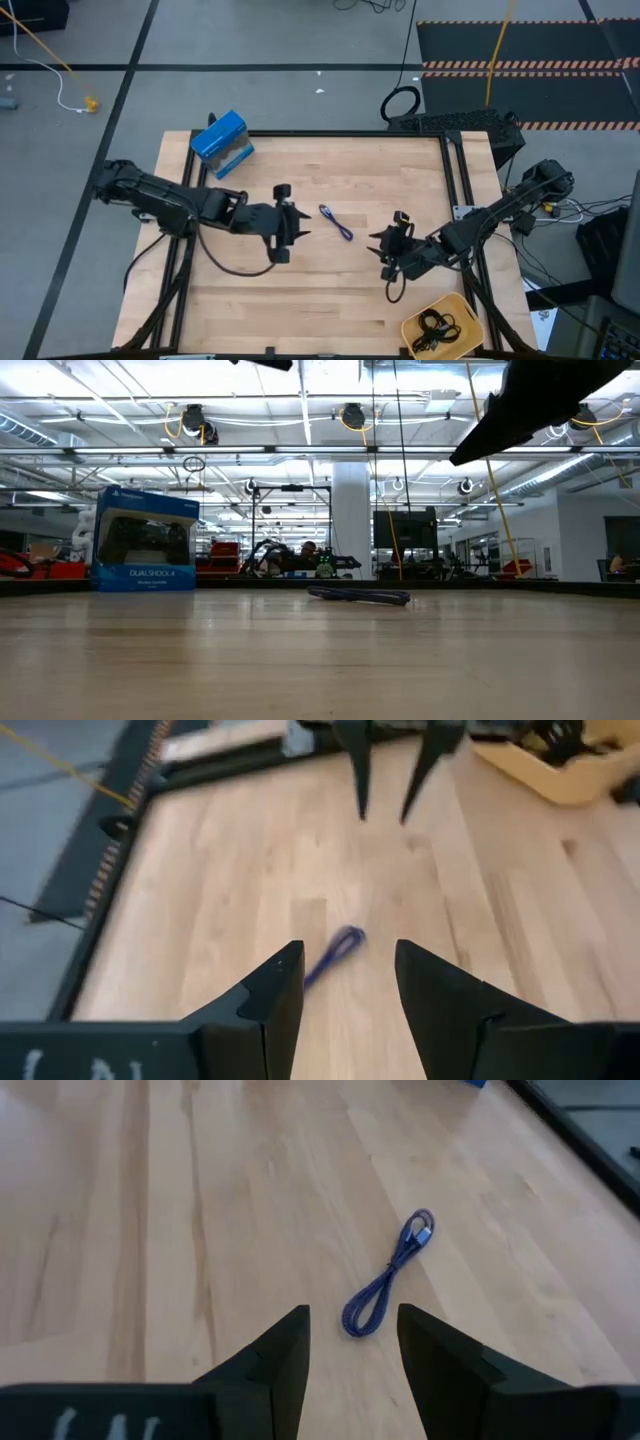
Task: Pick and place USB-C Cables
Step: Put the blue charger cable into the yellow bin
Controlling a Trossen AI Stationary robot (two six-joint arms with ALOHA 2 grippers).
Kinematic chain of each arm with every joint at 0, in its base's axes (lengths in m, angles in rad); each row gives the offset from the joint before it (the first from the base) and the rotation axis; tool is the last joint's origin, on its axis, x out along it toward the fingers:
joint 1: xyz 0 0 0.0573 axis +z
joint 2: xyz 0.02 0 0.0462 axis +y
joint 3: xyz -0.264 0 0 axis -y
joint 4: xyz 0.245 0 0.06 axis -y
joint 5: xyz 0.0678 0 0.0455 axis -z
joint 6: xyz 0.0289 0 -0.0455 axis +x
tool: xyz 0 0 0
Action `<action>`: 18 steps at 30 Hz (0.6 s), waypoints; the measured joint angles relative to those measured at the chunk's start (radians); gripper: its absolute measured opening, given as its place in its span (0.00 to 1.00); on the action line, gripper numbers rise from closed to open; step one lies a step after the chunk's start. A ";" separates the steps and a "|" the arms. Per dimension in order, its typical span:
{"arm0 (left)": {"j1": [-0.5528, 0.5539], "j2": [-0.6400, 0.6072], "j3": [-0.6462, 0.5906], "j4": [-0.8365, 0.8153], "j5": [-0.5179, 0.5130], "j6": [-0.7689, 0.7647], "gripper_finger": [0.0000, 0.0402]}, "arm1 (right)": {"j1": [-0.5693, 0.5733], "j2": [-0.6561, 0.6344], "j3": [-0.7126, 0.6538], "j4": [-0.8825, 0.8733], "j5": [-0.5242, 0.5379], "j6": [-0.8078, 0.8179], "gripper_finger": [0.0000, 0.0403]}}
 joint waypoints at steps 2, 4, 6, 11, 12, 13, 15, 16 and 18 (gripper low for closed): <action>0.008 0.029 0.039 -0.064 0.033 0.005 0.40 | 0.000 -0.001 0.000 0.001 -0.030 -0.018 0.36; 0.012 0.054 0.072 -0.098 0.062 0.022 0.40 | 0.000 -0.001 0.000 0.002 -0.065 -0.037 0.36; 0.016 0.076 0.095 -0.121 0.072 0.035 0.40 | 0.000 -0.001 0.000 0.009 -0.103 -0.057 0.36; 0.021 0.107 0.102 -0.117 0.075 0.043 0.40 | 0.000 -0.001 0.000 0.012 -0.130 -0.050 0.36; 0.023 0.111 0.104 -0.112 0.075 0.046 0.40 | 0.002 -0.001 0.000 0.020 -0.126 -0.050 0.36; 0.024 0.114 0.104 -0.112 0.075 0.049 0.40 | 0.002 -0.001 0.000 0.033 -0.110 -0.050 0.36; 0.025 0.118 0.103 -0.118 0.075 0.049 0.40 | 0.001 -0.001 0.001 0.060 -0.042 -0.059 0.36; 0.026 0.122 0.103 -0.110 0.075 0.046 0.40 | -0.002 -0.001 0.001 0.063 -0.006 -0.058 0.36; 0.029 0.123 0.103 -0.107 0.075 0.047 0.40 | -0.005 0.000 0.001 0.062 0.052 -0.057 0.36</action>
